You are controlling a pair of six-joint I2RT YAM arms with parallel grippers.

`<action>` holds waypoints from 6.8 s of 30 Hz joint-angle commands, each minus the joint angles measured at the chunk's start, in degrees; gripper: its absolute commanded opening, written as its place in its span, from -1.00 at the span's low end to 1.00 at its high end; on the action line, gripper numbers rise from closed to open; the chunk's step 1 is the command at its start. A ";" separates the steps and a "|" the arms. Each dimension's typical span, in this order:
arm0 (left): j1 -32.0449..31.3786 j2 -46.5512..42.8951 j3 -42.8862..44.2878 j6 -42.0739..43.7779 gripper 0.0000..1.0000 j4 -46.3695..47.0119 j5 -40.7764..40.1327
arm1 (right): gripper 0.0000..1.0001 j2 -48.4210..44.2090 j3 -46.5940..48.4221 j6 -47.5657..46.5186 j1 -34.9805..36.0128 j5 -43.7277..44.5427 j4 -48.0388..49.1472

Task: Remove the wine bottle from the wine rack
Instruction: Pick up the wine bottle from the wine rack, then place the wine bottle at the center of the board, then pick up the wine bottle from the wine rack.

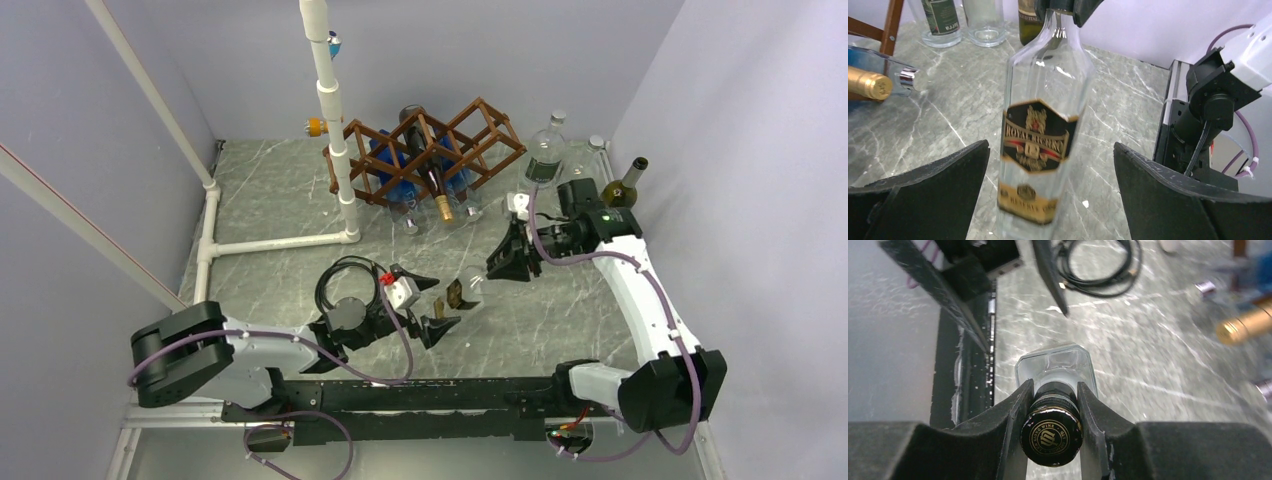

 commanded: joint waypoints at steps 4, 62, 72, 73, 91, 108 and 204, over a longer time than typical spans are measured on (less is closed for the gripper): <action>-0.10 -10.12 1.12 -0.14 0.99 -12.52 -5.98 | -1.00 -2.17 9.92 1.63 -11.54 -0.45 -1.92; -0.10 -34.37 1.84 -9.77 0.99 -57.14 -27.22 | -0.64 28.13 41.52 18.01 -23.41 42.68 13.00; -0.10 -33.98 2.04 -9.86 0.99 -56.79 -26.85 | 0.06 29.09 42.19 19.16 -24.08 41.32 12.79; -0.10 -33.89 2.14 -9.87 0.99 -56.75 -26.74 | 0.11 29.05 42.34 19.24 -24.06 41.18 12.73; -0.10 -33.69 2.09 -10.69 0.99 -55.15 -24.81 | 0.60 22.49 41.71 21.70 -24.10 35.13 13.59; -0.02 -35.62 1.34 -13.06 0.99 -53.69 -24.76 | 0.64 6.68 24.03 25.52 -24.10 17.26 18.85; 28.63 29.60 52.74 -40.32 0.96 -63.14 -26.73 | 0.70 -14.24 -17.00 31.30 -25.38 -1.55 32.81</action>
